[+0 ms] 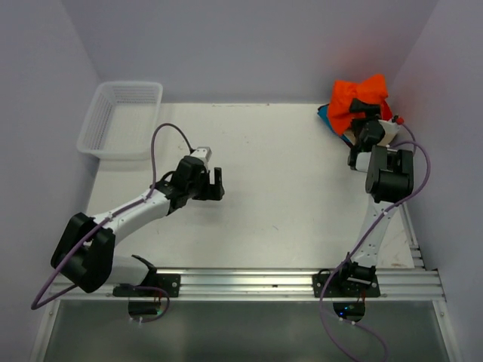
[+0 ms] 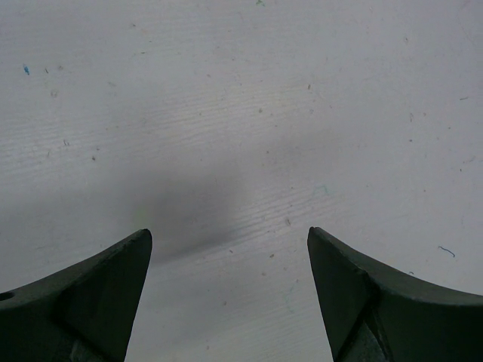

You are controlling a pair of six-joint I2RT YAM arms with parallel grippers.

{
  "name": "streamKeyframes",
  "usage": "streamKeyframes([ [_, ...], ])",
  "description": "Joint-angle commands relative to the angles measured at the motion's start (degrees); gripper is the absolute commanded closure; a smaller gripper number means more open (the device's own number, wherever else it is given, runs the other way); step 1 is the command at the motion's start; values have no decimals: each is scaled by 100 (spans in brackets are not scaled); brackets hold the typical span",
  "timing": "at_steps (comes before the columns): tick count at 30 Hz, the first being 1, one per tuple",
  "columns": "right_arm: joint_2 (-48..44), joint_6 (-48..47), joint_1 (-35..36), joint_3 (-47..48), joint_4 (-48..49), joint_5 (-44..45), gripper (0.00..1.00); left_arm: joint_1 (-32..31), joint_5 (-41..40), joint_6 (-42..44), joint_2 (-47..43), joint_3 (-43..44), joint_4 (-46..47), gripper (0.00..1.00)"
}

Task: Fold and stack the t-shirts
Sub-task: Neatly place the folded tshirt to the corner

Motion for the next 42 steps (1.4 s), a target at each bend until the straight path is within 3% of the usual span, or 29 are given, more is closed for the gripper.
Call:
streamKeyframes([
  [1, -807, -187, -12, -385, -412, 386, 1, 9, 165, -147, -129, 250, 156, 12],
  [6, -2237, -336, -3, -1510, -947, 729, 1, 9, 200, -182, -384, 224, 77, 11],
  [9, -3377, -354, 23, -2056, -2166, 1097, 1, 9, 209, -182, -586, 232, -28, 11],
  [10, -3644, -337, 49, -2100, -3415, 1246, 1, 9, 209, -191, -708, 232, -46, 10],
  [12, -4137, -397, 76, -2074, -4416, 1353, 1, 9, 209, -182, -841, 224, -98, 10],
  [19, -5692, -2057, 497, -2531, -5491, -288, 1, 9, 209, -174, -1604, 66, 6, 9],
  [21, -5808, -2979, 971, -2339, -5894, -754, 1, 9, 182, -139, -1763, -92, 138, 9],
  [23, -5730, -3829, 1601, -1838, -6931, -1168, 1, 9, 182, -86, -1957, -241, 243, 6],
  [26, -5703, -4246, 2148, -1626, -7671, -1231, 1, 18, 121, -59, -2045, -347, 200, 0],
  [35, -5607, -4528, 3046, -1776, -7936, -1608, 1, 9, 182, -261, -2308, -708, 525, 0],
  [42, -5396, -4617, 3345, -1714, -7805, -1845, 1, 18, 7, -305, -2555, -840, 587, 0],
])
